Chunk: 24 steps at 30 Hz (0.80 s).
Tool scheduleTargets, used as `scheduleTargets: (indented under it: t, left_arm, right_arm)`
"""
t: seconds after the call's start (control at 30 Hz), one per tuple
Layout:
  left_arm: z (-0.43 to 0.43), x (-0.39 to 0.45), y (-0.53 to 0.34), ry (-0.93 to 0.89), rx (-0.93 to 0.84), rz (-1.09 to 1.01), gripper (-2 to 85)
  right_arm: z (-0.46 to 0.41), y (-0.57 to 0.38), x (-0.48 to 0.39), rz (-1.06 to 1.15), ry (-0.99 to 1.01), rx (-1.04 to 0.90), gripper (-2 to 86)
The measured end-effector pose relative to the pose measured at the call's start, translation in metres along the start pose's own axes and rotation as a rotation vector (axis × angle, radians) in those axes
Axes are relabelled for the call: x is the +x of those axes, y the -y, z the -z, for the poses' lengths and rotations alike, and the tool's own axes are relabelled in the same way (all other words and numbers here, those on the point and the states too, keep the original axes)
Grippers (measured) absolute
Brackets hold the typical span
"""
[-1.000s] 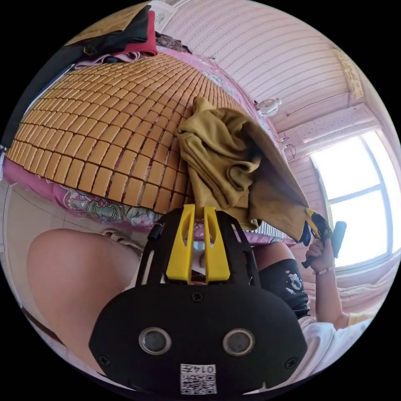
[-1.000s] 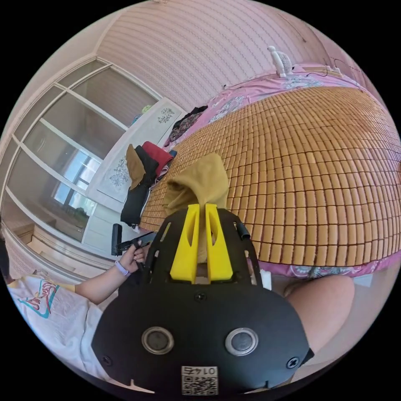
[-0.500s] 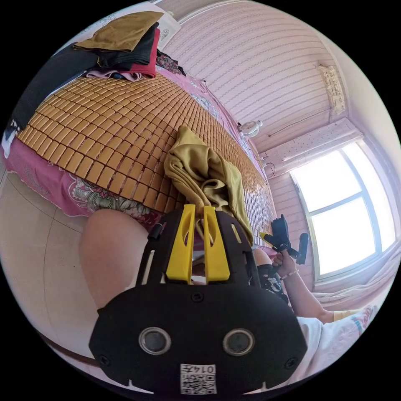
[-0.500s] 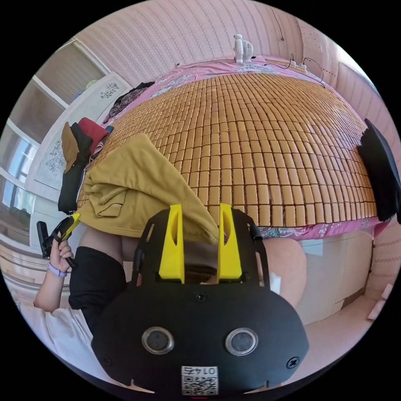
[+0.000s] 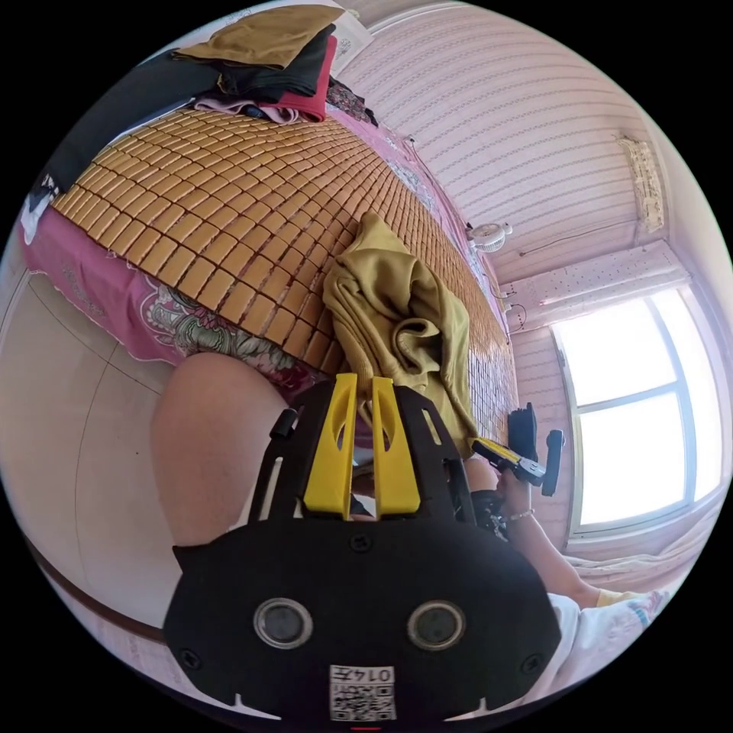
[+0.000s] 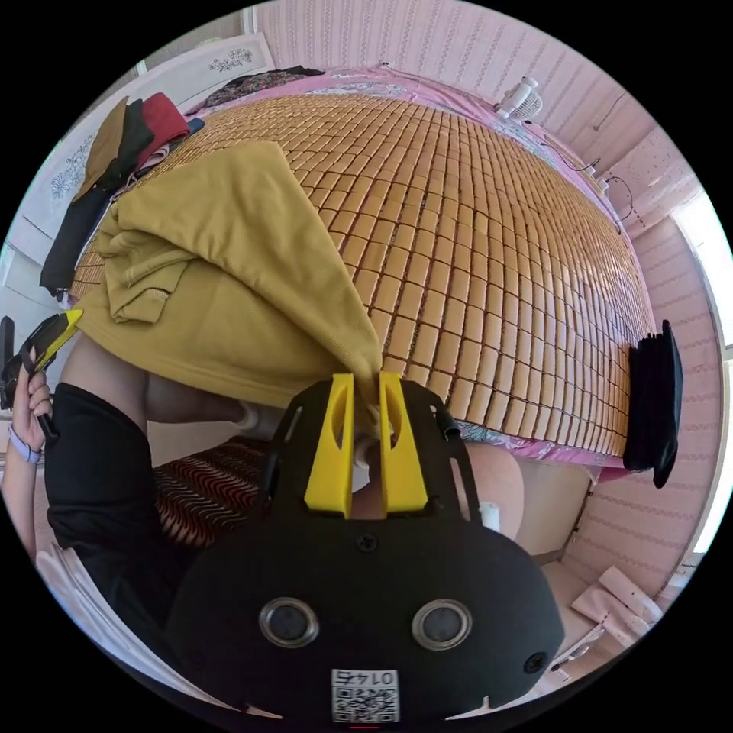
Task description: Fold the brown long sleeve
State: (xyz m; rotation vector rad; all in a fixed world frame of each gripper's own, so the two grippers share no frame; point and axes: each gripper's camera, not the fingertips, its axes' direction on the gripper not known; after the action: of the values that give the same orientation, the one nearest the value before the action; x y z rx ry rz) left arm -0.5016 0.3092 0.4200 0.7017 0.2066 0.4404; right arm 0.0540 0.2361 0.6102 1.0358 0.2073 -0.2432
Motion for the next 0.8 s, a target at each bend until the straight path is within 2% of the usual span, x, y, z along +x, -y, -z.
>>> scheduleTargets:
  t: [0.17, 0.27, 0.37, 0.57, 0.7, 0.8]
  left_arm:
    - [0.016, 0.002, -0.02, 0.008, 0.015, -0.03, 3.4]
    - [0.04, 0.015, -0.03, 0.04, 0.045, -0.127, 3.1]
    - [0.077, 0.039, -0.03, 0.024, 0.089, -0.26, 2.7]
    - [0.2, 0.101, -0.016, -0.071, 0.35, -0.472, 2.0]
    - [0.308, 0.146, -0.024, -0.194, 0.619, -0.598, 1.3]
    - [0.374, 0.188, -0.034, -0.077, 0.71, -0.662, 0.9]
  right_arm:
    - [0.049, -0.028, 0.013, -0.062, 0.109, 0.124, 1.7]
    - [0.096, -0.049, 0.03, -0.079, 0.213, 0.241, 1.2]
    - [0.158, -0.059, 0.058, -0.089, 0.402, 0.383, 1.0]
    - [0.318, -0.054, 0.093, -0.036, 0.597, 0.669, 0.8]
    - [0.446, -0.057, 0.104, 0.046, 0.723, 0.885, 0.7]
    - [0.533, -0.061, 0.096, 0.115, 0.75, 0.954, 0.6]
